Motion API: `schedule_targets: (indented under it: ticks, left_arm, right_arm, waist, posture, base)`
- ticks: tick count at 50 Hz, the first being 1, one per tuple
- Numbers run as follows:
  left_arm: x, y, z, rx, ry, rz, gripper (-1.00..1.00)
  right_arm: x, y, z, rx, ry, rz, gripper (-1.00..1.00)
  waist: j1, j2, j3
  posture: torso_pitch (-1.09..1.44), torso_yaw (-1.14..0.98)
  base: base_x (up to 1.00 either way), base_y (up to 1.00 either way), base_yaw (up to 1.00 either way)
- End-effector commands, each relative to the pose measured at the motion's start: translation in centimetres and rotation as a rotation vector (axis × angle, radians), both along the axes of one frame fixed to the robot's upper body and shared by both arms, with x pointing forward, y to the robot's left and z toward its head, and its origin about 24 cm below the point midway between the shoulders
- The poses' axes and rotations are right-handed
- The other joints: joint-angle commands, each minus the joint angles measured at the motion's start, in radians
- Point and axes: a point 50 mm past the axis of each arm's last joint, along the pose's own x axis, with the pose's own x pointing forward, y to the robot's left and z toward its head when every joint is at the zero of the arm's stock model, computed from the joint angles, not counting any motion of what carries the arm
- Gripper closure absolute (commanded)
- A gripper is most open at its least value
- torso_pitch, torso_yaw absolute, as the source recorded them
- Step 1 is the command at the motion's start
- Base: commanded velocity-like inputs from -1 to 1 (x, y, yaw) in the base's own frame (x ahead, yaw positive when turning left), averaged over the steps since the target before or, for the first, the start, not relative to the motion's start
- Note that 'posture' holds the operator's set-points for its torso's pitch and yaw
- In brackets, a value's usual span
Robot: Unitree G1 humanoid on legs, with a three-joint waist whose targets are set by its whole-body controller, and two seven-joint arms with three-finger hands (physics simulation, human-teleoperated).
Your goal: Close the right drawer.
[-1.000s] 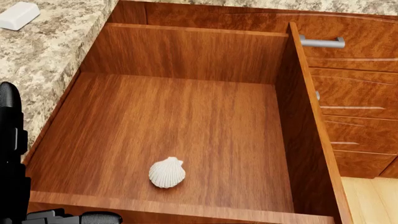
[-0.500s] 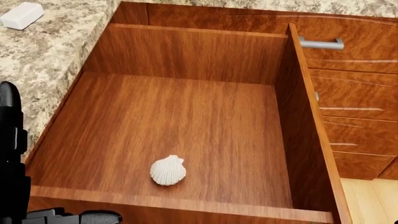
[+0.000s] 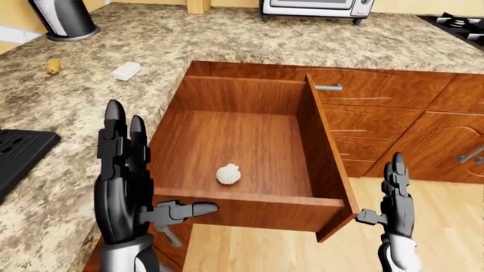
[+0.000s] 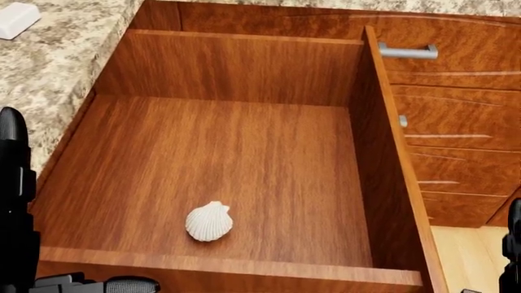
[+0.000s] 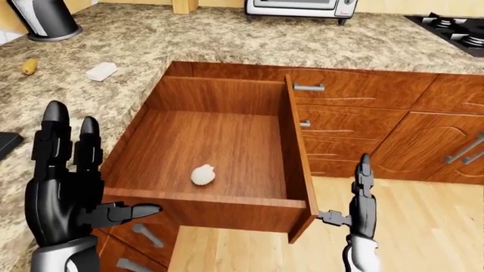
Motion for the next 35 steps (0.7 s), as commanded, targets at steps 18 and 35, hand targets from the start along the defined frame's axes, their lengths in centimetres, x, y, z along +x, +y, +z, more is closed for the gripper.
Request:
schedule_targets:
  ticks: [18, 35]
  left_arm:
    - [-0.5, -0.1, 1.2, 0.006, -0.074, -0.005, -1.0]
    - [-0.5, -0.1, 1.2, 0.007, -0.076, -0.006, -1.0]
  right_arm:
    - [2.8, 0.8, 3.2, -0.069, -0.09, 0.072, -1.0]
    - [4.2, 1.6, 4.1, -0.096, -0.09, 0.121, -1.0]
  waist:
    - [0.003, -0.007, -0.012]
    - [0.004, -0.009, -0.012]
  posture:
    - [0.0, 0.0]
    - [0.0, 0.0]
  base:
    - [0.0, 0.0, 0.0]
    - [0.0, 0.0, 0.0]
